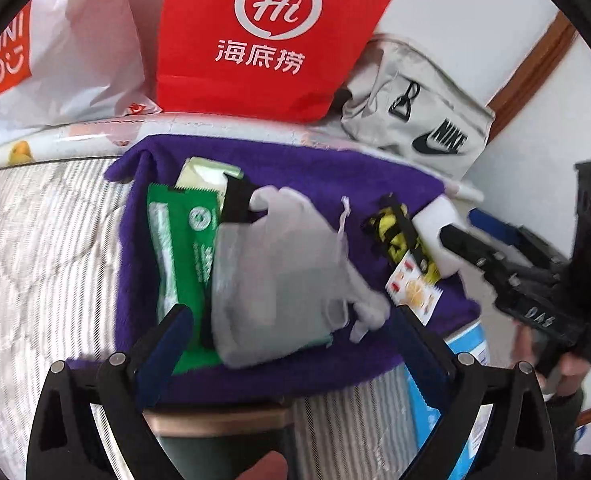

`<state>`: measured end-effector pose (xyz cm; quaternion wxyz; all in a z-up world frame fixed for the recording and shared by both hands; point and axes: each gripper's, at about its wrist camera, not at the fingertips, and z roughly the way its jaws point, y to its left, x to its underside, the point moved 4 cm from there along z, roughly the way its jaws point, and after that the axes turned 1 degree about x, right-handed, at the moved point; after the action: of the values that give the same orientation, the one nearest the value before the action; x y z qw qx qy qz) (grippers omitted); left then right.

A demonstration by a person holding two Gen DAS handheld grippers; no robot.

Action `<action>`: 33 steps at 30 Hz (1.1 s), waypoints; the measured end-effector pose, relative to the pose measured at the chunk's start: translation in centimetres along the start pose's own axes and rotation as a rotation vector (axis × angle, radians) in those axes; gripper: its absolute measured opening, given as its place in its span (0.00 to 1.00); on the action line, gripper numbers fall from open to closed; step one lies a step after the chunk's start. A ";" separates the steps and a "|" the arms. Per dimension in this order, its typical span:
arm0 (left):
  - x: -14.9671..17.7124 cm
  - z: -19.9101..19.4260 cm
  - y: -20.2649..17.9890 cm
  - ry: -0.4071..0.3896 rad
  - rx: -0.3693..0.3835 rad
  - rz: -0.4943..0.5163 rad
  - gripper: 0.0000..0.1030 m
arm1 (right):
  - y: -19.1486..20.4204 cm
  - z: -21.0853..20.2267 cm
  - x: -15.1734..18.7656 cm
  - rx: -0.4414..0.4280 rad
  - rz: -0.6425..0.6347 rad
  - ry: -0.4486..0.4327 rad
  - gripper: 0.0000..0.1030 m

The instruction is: Organize soft objects

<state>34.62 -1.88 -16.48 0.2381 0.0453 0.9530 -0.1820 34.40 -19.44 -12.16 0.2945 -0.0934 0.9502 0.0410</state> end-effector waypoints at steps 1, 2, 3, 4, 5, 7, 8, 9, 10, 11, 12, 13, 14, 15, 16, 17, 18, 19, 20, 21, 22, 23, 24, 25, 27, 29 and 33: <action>0.4 -0.3 -0.3 -0.004 -0.023 0.014 0.96 | 0.0 -0.4 0.3 0.006 0.016 0.007 0.75; 0.7 -0.6 -0.5 -0.006 -0.039 0.024 0.96 | 0.1 -0.7 0.7 0.006 0.029 0.011 0.75; 1.1 -1.0 -0.7 -0.009 -0.053 0.031 0.96 | 0.2 -1.3 1.1 0.001 0.041 0.017 0.75; 1.6 -1.5 -1.0 -0.011 -0.064 0.036 0.96 | 0.3 -1.7 1.5 0.001 0.046 0.019 0.75; 2.0 -2.0 -1.2 -0.012 -0.068 0.039 0.96 | 0.5 -2.2 1.9 0.003 0.050 0.019 0.75; 2.8 -3.2 -1.6 -0.022 -0.083 0.042 0.96 | 0.9 -3.6 2.6 0.014 0.060 0.017 0.75; 3.2 -3.8 -1.9 -0.030 -0.095 0.046 0.96 | 1.1 -4.4 3.1 0.015 0.067 0.023 0.75; 3.7 -4.6 -2.1 -0.042 -0.112 0.050 0.96 | 1.2 -5.0 3.4 0.012 0.071 0.026 0.75; 4.2 -5.5 -2.5 -0.055 -0.130 0.056 0.96 | 1.6 -6.1 3.9 0.006 0.078 0.026 0.75; 4.6 -6.3 -2.8 -0.066 -0.144 0.065 0.96 | 1.7 -6.7 4.1 0.004 0.080 0.021 0.75; 5.0 -7.0 -3.1 -0.075 -0.154 0.073 0.96 | 2.0 -7.6 4.5 0.007 0.078 0.011 0.75; 5.7 -8.2 -3.6 -0.093 -0.170 0.084 0.96 | 2.3 -8.8 4.9 0.018 0.070 -0.004 0.75; 6.1 -9.1 -3.9 -0.108 -0.181 0.090 0.96 | 2.7 -10.1 5.3 0.033 0.061 -0.022 0.75; 6.5 -9.8 -4.2 -0.117 -0.191 0.095 0.96 | 2.9 -10.9 5.6 0.041 0.057 -0.030 0.76; 7.0 -10.7 -4.5 -0.129 -0.203 0.099 0.96 | 3.3 -12.1 6.1 0.051 0.055 -0.038 0.79; 7.5 -11.5 -4.9 -0.140 -0.213 0.101 0.96 | 3.5 -13.1 6.4 0.055 0.058 -0.046 0.80; 8.0 -12.4 -5.2 -0.153 -0.220 0.104 0.96 | 3.7 -14.1 6.8 0.054 0.064 -0.059 0.82; 8.7 -13.4 -5.6 -0.169 -0.230 0.108 0.96 | 3.9 -15.1 7.2 0.053 0.070 -0.070 0.84; 9.2 -14.2 -5.9 -0.181 -0.236 0.111 0.96 | 4.1 -16.0 7.6 0.054 0.078 -0.080 0.86; 9.6 -14.8 -6.1 -0.192 -0.240 0.115 0.96 | 4.1 -16.7 7.9 0.053 0.083 -0.087 0.86; 10.2 -15.9 -6.5 -0.209 -0.246 0.121 0.96 | 4.3 -17.7 8.3 0.053 0.095 -0.098 0.87; 10.7 -16.7 -6.8 -0.224 -0.250 0.122 0.96 | 4.4 -18.6 8.8 0.055 0.106 -0.106 0.88; 11.2 -17.4 -7.0 -0.238 -0.256 0.119 0.96 | 4.4 -19.0 9.0 0.058 0.111 -0.107 0.89; 11.7 -18.2 -7.2 -0.251 -0.256 0.118 0.96 | 4.5 -19.6 9.5 0.065 0.118 -0.103 0.91; 12.5 -19.5 -7.5 -0.274 -0.246 0.110 0.97 | 4.5 -20.8 10.4 0.076 0.138 -0.095 0.91; 13.4 -21.1 -7.7 -0.302 -0.238 0.105 0.97 | 4.6 -21.7 11.2 0.078 0.155 -0.098 0.91; 14.9 -22.9 -8.1 -0.324 -0.288 0.116 0.97 | 4.7 -24.1 12.8 0.066 0.177 -0.115 0.91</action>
<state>10.09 -0.95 -2.02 0.4024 0.0356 0.9141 -0.0350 9.82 -19.99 0.56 0.3468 0.0032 0.9370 0.0410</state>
